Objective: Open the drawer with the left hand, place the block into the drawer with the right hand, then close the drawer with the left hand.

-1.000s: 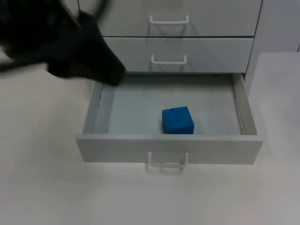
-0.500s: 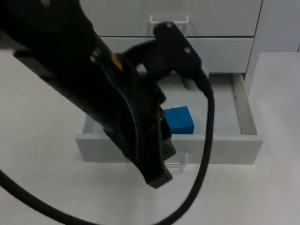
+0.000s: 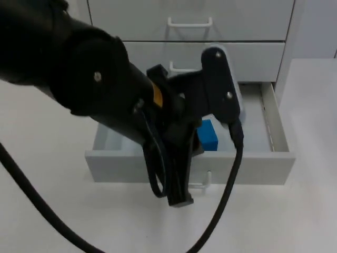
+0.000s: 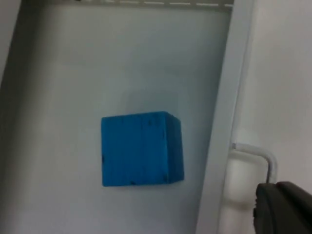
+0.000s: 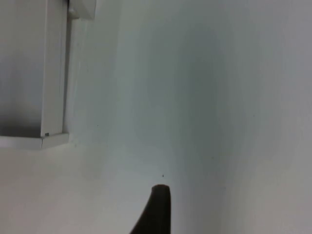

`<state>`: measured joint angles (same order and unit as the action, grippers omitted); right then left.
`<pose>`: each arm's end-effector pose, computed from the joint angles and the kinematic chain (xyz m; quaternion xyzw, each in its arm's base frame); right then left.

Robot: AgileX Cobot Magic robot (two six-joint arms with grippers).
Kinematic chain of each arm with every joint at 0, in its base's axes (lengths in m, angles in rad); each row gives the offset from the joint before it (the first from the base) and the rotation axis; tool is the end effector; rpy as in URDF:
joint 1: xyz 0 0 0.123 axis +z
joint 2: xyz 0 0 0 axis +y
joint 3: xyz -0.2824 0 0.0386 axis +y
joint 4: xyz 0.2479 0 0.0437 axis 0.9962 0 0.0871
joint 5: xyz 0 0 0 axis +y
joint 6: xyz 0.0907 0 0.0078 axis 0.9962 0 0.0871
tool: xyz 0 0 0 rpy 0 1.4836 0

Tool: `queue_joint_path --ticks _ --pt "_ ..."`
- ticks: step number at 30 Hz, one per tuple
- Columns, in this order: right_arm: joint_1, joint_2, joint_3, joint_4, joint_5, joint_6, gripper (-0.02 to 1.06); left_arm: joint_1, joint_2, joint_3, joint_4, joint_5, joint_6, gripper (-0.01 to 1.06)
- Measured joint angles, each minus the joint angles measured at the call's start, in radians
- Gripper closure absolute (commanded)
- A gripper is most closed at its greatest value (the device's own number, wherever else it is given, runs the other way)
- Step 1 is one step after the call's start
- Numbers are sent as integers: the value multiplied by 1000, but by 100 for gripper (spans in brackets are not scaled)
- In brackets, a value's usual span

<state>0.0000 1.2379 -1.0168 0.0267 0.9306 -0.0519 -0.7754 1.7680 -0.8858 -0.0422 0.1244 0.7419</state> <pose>0.2397 0.0020 0.3111 -0.0201 0.9678 0.0059 0.2507 0.2422 -0.2380 0.1563 0.6378 0.7005 -0.0145 0.3197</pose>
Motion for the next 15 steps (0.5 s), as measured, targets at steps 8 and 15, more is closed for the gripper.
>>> queue_joint_path --ticks 8,15 --pt "0 0 0 0 -2 0 27 0 119 0 54 -44 2 105" --pt "0 0 0 0 -2 0 27 0 217 -16 61 -124 2 105"
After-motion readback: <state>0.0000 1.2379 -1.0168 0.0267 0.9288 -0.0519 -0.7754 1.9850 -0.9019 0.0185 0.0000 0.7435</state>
